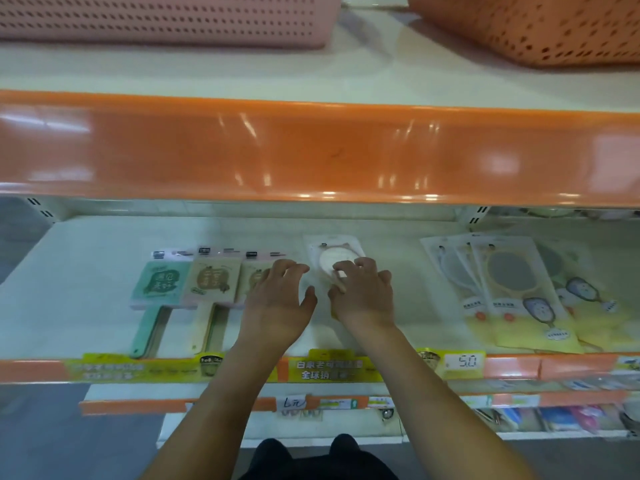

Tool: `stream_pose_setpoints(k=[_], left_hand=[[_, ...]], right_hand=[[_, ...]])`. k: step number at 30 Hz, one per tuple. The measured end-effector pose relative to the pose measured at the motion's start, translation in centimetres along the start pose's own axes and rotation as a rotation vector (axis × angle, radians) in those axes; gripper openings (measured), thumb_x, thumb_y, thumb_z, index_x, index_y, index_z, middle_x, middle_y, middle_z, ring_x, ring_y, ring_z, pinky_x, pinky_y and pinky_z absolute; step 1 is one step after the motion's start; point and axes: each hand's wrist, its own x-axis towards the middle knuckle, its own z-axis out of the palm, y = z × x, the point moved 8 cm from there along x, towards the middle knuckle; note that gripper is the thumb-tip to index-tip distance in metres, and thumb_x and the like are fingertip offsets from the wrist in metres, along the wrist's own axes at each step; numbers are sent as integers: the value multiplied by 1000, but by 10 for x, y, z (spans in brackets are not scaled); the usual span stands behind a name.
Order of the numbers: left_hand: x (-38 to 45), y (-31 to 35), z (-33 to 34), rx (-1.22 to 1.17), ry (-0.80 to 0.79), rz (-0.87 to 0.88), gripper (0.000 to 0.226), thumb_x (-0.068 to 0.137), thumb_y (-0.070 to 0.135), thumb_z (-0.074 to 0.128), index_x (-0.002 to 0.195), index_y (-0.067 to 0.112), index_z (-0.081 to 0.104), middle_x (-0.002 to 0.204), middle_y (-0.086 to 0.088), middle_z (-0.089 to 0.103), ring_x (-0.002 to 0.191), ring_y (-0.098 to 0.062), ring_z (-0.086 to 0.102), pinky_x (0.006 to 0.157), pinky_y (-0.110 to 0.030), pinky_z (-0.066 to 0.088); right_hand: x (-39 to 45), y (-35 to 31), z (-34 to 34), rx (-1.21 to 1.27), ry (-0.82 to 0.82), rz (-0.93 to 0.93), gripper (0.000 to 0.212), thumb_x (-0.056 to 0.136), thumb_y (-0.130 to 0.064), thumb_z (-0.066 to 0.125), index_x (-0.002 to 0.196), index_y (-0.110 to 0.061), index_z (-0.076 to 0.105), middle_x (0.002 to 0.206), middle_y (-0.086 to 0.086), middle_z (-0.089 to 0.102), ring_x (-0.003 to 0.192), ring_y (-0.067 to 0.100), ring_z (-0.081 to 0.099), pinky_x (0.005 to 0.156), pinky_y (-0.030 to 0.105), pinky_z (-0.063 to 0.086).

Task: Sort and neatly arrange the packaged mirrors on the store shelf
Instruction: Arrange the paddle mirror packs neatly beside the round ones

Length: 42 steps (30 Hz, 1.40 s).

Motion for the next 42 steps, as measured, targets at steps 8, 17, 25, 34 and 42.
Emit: stream_pose_setpoints(k=[8,17,25,34,42], left_hand=[[2,-21,-8,26,-54,42,36,92,35,50,126,24,52,130,4,48,113,-20,53,94,-34,41],[-4,-38,-9,67,-65,80,39,92,37,49,128,25,51,133,5,46,121,-19,47,97,-36,37],[-4,-15,4,75,-111,138,41,92,36,49,131,23,47,138,4,43,126,-20,41,102,-34,33],[2,16,49,142,-304,193,33,90,30,46,123,26,51,131,6,46,118,-19,49,85,-31,32],[3,15,57,144,-283,184,29,91,27,46,118,26,56,122,6,52,106,-17,54,77,-27,33]], right_hand=[[-7,-20,17,-56,22,59,35,88,-37,59,123,-33,56,139,-1,38,113,32,38,92,34,34],[-17,-27,34,-85,-7,67,42,90,-43,57,130,-32,50,145,-1,33,120,33,34,100,39,33],[-20,-15,21,-74,-39,31,47,92,-34,55,138,-33,45,152,-3,29,133,31,32,105,40,30],[-16,-7,31,-21,-159,-164,29,90,-19,53,118,-18,60,129,1,48,119,28,48,90,35,44],[-11,0,31,-54,-168,-225,31,90,-23,58,121,-21,60,126,-3,48,113,24,50,87,38,46]])
